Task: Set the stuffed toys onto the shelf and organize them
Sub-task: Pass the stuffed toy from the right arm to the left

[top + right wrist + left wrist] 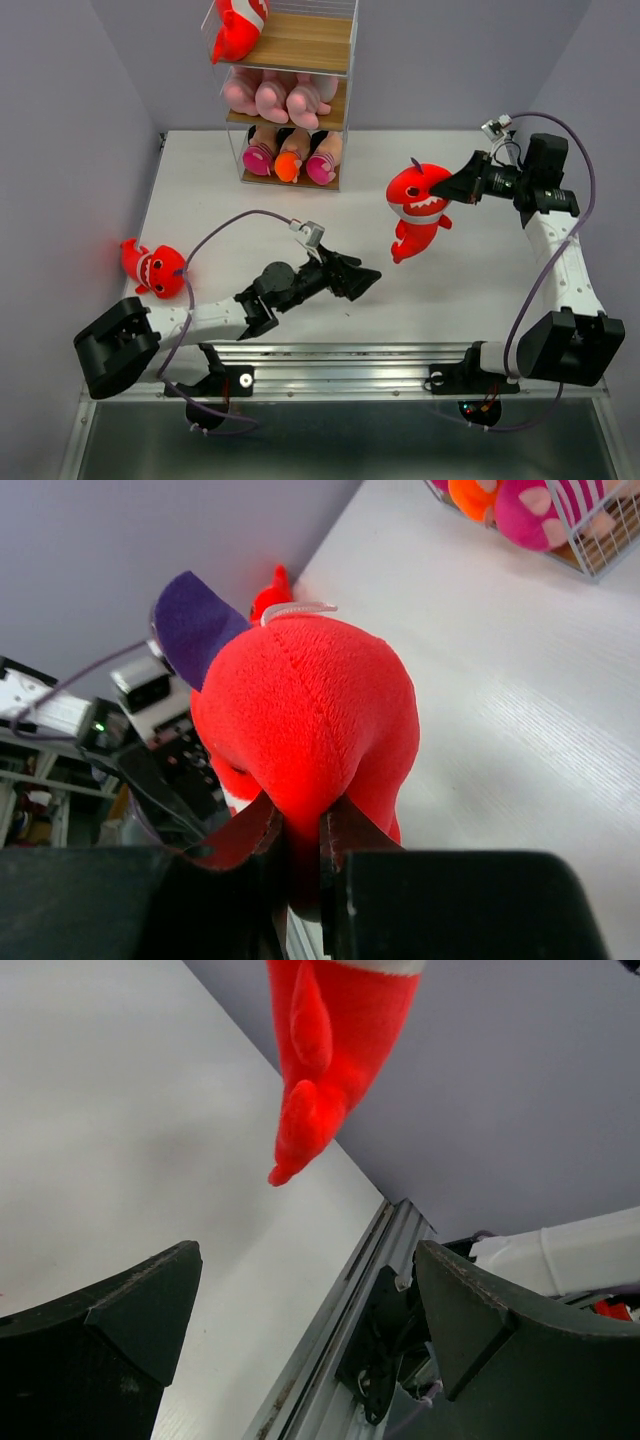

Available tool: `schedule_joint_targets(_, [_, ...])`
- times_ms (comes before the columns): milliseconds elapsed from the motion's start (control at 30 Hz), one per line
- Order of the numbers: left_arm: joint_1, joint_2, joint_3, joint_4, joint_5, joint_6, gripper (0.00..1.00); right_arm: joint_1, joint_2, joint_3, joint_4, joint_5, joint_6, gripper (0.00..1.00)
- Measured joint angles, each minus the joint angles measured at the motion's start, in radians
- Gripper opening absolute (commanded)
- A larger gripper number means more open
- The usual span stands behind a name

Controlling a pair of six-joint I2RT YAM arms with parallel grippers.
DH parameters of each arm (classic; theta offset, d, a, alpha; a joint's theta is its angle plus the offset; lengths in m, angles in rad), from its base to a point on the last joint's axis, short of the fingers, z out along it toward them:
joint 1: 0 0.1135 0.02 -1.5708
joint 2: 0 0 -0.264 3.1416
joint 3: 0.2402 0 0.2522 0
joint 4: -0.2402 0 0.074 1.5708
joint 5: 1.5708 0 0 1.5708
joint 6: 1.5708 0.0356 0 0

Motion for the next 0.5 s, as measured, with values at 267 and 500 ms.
schedule_joint_targets(267, [0.0,0.226,0.132,0.079,0.075,-0.042,0.99,0.0,-0.161,-0.216,0.473,-0.007,0.452,0.01])
schedule_joint_targets(500, [-0.007,0.251,0.19,0.139,0.095,-0.058,0.97,0.0,-0.189,-0.33,0.642,0.014,0.613,0.01])
